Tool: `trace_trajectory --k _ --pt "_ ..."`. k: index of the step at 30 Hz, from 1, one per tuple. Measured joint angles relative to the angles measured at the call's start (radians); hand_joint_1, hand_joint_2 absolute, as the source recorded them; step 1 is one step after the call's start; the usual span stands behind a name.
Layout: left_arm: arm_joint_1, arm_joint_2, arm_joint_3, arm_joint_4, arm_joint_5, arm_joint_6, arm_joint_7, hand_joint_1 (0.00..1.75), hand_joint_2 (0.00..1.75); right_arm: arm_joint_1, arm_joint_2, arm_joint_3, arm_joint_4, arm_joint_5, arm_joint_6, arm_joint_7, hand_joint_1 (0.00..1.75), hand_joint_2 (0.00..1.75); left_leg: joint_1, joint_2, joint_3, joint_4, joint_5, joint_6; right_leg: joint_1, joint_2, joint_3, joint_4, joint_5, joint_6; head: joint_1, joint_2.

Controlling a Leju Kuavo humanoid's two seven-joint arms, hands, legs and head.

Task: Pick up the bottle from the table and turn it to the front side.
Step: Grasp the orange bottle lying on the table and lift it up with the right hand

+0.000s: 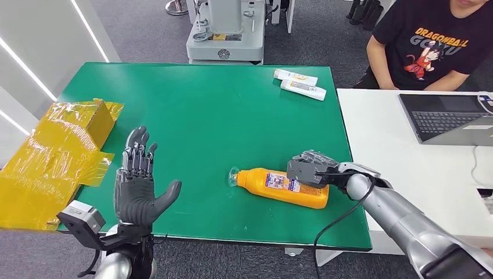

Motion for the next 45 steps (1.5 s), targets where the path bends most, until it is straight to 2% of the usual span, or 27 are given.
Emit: trace_trajectory --k 2,6,15,22,24,29,32,35,38,42,45 --pt "-0.003 0.000 0.000 0.003 0.000 0.000 0.000 0.00 1.75 0.002 -0.001 -0.004 0.000 0.000 -0.001 0.000 1.67 1.75 0.000 0.000 0.000 0.000 0.000 0.000 0.000 0.000 0.000 0.000 0.000 0.000 0.000 0.000" --pt "-0.009 0.000 0.000 0.010 0.003 0.001 -0.003 0.00 1.75 0.005 -0.003 -0.008 0.000 0.001 -0.005 -0.001 0.01 1.75 0.000 0.000 0.000 0.000 0.000 0.000 0.000 0.000 0.000 0.000 0.000 0.000 0.000 0.000" --pt "-0.032 -0.001 0.000 0.036 0.015 0.005 -0.010 0.00 1.75 0.010 -0.002 -0.033 -0.004 0.017 -0.075 0.012 0.00 1.75 0.000 0.000 0.000 0.000 0.000 0.000 0.000 0.000 0.000 0.000 0.000 0.000 0.000 0.000" --pt "-0.046 -0.008 0.000 0.042 0.017 0.013 -0.011 0.00 1.75 0.036 -0.001 -0.071 -0.046 0.022 -0.133 -0.015 0.00 1.75 0.000 0.000 0.000 0.000 0.000 0.000 0.000 0.000 0.000 0.000 0.000 0.000 0.000 0.000" --pt "-0.048 -0.009 0.000 0.043 0.017 0.019 -0.012 0.00 1.75 0.055 0.001 -0.090 -0.075 0.015 -0.178 -0.037 0.00 1.75 0.000 0.000 -0.001 0.000 0.000 0.000 0.000 0.000 0.000 0.000 0.000 0.000 0.000 0.000" --pt "-0.060 -0.012 -0.001 0.054 0.022 0.036 -0.024 0.00 1.75 0.128 0.010 -0.173 -0.232 -0.038 -0.360 -0.093 0.00 1.75 0.000 0.000 -0.001 0.000 0.000 0.000 0.000 0.000 -0.001 0.000 0.000 0.000 0.000 0.000" --pt "-0.067 -0.017 -0.003 0.064 0.026 0.041 -0.030 0.00 1.75 0.170 0.016 -0.216 -0.335 -0.080 -0.395 -0.102 0.00 1.75 0.000 0.000 -0.001 0.000 0.000 0.000 0.000 0.000 -0.001 0.000 0.000 0.000 0.000 0.000" --pt "-0.072 -0.018 -0.004 0.071 0.031 0.042 -0.035 0.00 1.75 0.204 0.019 -0.240 -0.407 -0.132 -0.363 -0.113 0.00 1.75 0.000 0.000 -0.001 0.000 0.000 0.000 0.000 0.000 -0.001 0.000 0.000 0.000 0.000 0.000" --pt "-0.074 -0.018 -0.005 0.074 0.038 0.042 -0.043 0.00 1.75 0.239 0.019 -0.245 -0.464 -0.200 -0.266 -0.117 0.00 1.75 0.000 0.000 -0.001 0.000 0.000 0.000 0.000 0.000 -0.001 0.000 0.000 0.000 0.000 0.000" --pt "-0.073 -0.018 -0.005 0.074 0.039 0.038 -0.050 0.00 1.75 0.272 0.010 -0.231 -0.494 -0.243 -0.149 -0.080 0.00 1.75 0.000 0.000 -0.002 0.000 0.000 0.000 0.000 -0.001 -0.001 0.000 0.000 0.000 0.000 0.000" --pt "-0.073 -0.016 -0.005 0.074 0.040 0.036 -0.051 0.00 1.75 0.284 -0.004 -0.221 -0.497 -0.245 -0.121 -0.068 0.00 1.75 0.000 0.000 -0.002 0.000 0.000 0.000 0.000 -0.001 -0.001 0.000 0.000 0.000 0.000 0.000"
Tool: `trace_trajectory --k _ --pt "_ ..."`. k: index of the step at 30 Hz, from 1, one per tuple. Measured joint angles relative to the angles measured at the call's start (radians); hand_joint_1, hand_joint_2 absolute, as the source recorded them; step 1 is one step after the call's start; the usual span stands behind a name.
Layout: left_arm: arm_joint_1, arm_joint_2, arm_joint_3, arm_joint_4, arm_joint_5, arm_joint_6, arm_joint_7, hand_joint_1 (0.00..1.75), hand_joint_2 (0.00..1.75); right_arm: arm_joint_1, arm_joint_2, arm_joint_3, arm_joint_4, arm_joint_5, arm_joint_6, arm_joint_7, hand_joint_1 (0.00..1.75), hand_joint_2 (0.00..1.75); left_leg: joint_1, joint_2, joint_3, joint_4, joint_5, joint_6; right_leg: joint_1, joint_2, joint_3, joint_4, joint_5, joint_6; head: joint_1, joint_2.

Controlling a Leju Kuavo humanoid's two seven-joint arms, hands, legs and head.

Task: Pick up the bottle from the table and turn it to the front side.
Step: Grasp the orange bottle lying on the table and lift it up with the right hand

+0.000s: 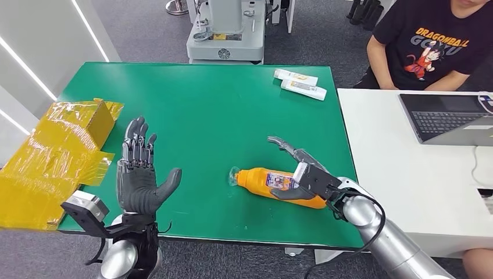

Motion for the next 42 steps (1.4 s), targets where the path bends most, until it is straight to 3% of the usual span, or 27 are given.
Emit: trace_trajectory --k 3,8,15,27,36,42 --pt "0.000 0.001 0.000 0.000 0.000 -0.002 0.000 0.00 1.75 0.005 -0.011 0.006 0.000 -0.002 0.022 0.018 0.00 1.75 0.000 0.000 0.000 0.000 0.000 0.000 0.000 0.000 0.000 0.000 0.000 0.000 0.000 0.000" --pt "0.001 0.002 0.000 0.000 0.000 -0.008 0.000 0.00 1.75 -0.002 -0.040 0.025 0.010 0.019 0.097 0.143 0.00 1.75 0.000 0.000 0.000 0.000 0.000 0.000 0.000 0.000 0.000 0.000 0.000 0.000 0.000 0.000" --pt "0.006 0.002 0.000 -0.001 -0.003 -0.015 0.013 0.00 1.75 -0.068 -0.119 0.075 0.031 0.077 0.128 0.243 0.00 1.75 0.000 -0.001 -0.001 0.000 0.000 0.000 0.000 -0.001 0.000 0.000 0.000 0.000 0.000 0.000" --pt "0.014 0.002 0.000 -0.001 -0.006 -0.012 0.019 0.00 1.75 -0.172 -0.198 0.127 0.038 0.097 0.201 0.294 0.00 1.75 0.000 -0.001 -0.001 0.001 0.000 0.000 0.000 -0.001 0.000 0.000 0.000 0.000 0.000 0.000" --pt "0.017 0.002 0.000 -0.004 -0.006 -0.006 0.019 0.00 1.75 -0.185 -0.202 0.157 0.071 0.062 0.251 0.294 0.00 1.75 0.000 -0.001 -0.001 0.001 0.000 0.001 0.000 -0.001 0.000 0.000 0.000 0.000 0.000 0.000" --pt "0.015 0.002 0.000 -0.004 0.000 0.002 0.020 0.00 1.75 -0.184 -0.173 0.196 0.150 0.043 0.261 0.253 0.00 1.75 0.000 -0.001 -0.001 0.000 0.000 0.001 0.000 -0.001 0.000 0.000 0.000 0.000 0.000 0.000"
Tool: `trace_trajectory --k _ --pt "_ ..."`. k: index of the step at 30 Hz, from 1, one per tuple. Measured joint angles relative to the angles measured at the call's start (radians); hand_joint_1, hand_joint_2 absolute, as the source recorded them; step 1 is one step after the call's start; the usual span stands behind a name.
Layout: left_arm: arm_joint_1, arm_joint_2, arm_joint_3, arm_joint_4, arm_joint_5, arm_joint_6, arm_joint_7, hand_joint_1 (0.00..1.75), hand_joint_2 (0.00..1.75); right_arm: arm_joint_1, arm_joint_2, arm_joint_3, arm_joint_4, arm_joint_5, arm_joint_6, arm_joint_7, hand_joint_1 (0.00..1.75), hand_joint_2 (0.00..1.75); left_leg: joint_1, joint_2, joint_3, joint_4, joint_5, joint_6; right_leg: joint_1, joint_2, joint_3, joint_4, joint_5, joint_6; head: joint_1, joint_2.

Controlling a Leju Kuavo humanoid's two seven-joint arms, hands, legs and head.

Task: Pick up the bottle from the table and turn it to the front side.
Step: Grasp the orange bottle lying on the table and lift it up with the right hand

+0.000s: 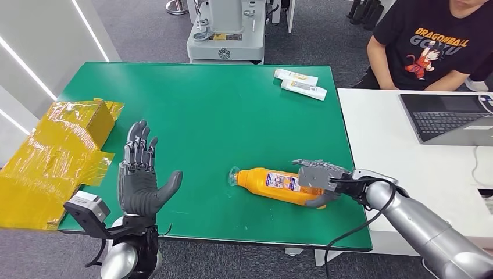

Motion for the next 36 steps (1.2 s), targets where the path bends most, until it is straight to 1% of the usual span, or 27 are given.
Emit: trace_trajectory --k 5,10,15,18,19,22,25,36 --pt "-0.002 0.000 0.000 0.000 0.009 0.000 0.000 0.00 1.75 0.003 0.017 0.026 0.049 -0.014 0.004 -0.015 0.00 1.75 0.000 0.000 0.000 0.000 0.000 0.000 0.000 0.000 0.000 0.000 0.000 0.000 0.000 0.000" --pt "-0.005 0.000 0.000 0.000 0.015 0.000 0.001 0.00 1.75 0.007 0.022 0.038 0.077 -0.036 0.017 -0.012 0.00 1.75 0.000 0.000 0.000 0.000 0.000 0.000 0.000 0.000 0.000 0.000 0.000 0.000 0.000 0.000" --pt "-0.005 0.000 0.000 0.000 0.023 0.000 0.001 0.00 1.75 0.034 0.023 0.048 0.108 -0.027 0.006 -0.015 0.00 1.75 0.000 0.000 0.000 0.000 0.000 0.000 0.000 0.000 0.000 -0.001 0.000 0.000 0.000 0.000" --pt "-0.005 0.001 0.000 0.000 0.027 0.000 0.001 0.00 1.75 0.042 0.023 0.050 0.121 -0.022 -0.008 -0.023 1.13 1.75 0.000 0.001 0.001 0.000 0.000 0.000 0.000 0.001 0.000 -0.001 0.000 0.000 0.000 0.000" --pt "-0.005 0.001 0.000 0.000 0.027 0.001 0.001 0.00 1.75 0.043 0.023 0.050 0.124 -0.021 -0.012 -0.025 1.56 1.75 0.000 0.001 0.001 0.000 0.000 0.000 0.000 0.001 0.000 -0.001 0.000 0.000 0.000 0.000" --pt "-0.005 0.002 0.000 0.000 0.032 0.004 0.001 0.00 1.75 0.047 0.023 0.048 0.129 -0.020 -0.032 -0.029 1.71 1.75 0.000 0.001 0.001 0.000 0.000 0.000 0.000 0.001 0.001 -0.001 0.000 0.000 0.000 0.000" --pt "-0.005 0.002 0.000 0.000 0.039 0.008 -0.001 0.00 1.75 0.054 0.023 0.039 0.130 -0.016 -0.052 -0.031 1.75 1.75 0.000 0.001 0.002 0.000 0.000 0.001 0.000 0.001 0.001 -0.001 0.000 0.000 0.000 0.000" --pt "-0.003 0.002 0.000 0.000 0.046 0.024 -0.009 0.00 1.75 0.085 0.024 -0.005 0.120 -0.006 -0.085 -0.046 1.75 1.75 0.000 0.000 0.001 0.000 -0.001 0.001 0.000 0.000 0.002 -0.001 0.000 0.000 0.000 0.000"
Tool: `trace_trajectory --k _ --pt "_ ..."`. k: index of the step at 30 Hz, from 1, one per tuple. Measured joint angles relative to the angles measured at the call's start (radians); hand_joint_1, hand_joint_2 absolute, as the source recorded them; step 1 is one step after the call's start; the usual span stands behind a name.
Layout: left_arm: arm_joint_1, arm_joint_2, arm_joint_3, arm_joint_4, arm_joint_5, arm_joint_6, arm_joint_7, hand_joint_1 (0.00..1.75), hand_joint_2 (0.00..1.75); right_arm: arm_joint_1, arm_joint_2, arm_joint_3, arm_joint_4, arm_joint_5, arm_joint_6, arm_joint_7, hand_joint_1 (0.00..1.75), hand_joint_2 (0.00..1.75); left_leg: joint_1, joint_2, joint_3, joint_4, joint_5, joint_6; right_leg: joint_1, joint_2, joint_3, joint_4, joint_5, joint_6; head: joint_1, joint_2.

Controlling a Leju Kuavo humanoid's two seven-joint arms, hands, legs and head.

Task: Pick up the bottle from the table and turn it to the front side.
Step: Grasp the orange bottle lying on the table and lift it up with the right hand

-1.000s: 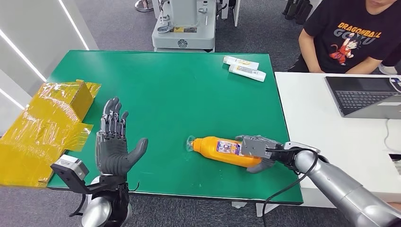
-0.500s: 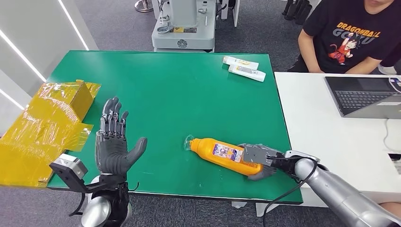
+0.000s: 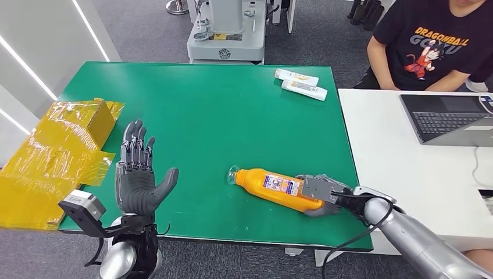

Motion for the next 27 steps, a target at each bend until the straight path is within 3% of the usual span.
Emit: trace_trajectory --k 10,19,27 --pt "0.000 -0.001 0.000 0.000 -0.002 0.004 -0.001 0.00 1.75 0.038 0.000 -0.035 -0.030 0.021 -0.060 -0.025 1.75 1.75 0.000 0.000 0.000 0.000 0.000 0.000 0.000 0.000 0.000 0.000 0.000 0.001 0.000 0.000" --pt "0.015 -0.003 -0.001 0.000 -0.011 0.015 -0.011 0.00 1.75 0.138 0.004 -0.162 -0.150 0.130 -0.374 -0.134 1.75 1.75 0.000 0.000 -0.001 0.000 -0.001 0.001 0.000 0.000 -0.001 0.000 0.000 0.001 0.000 0.000" --pt "0.018 -0.005 -0.004 0.000 -0.018 0.013 -0.017 0.00 1.75 0.237 0.024 -0.260 -0.274 0.162 -0.540 -0.211 1.75 1.75 0.000 0.000 -0.002 0.000 -0.001 0.001 0.000 0.000 -0.001 0.000 -0.001 0.001 0.000 0.000"
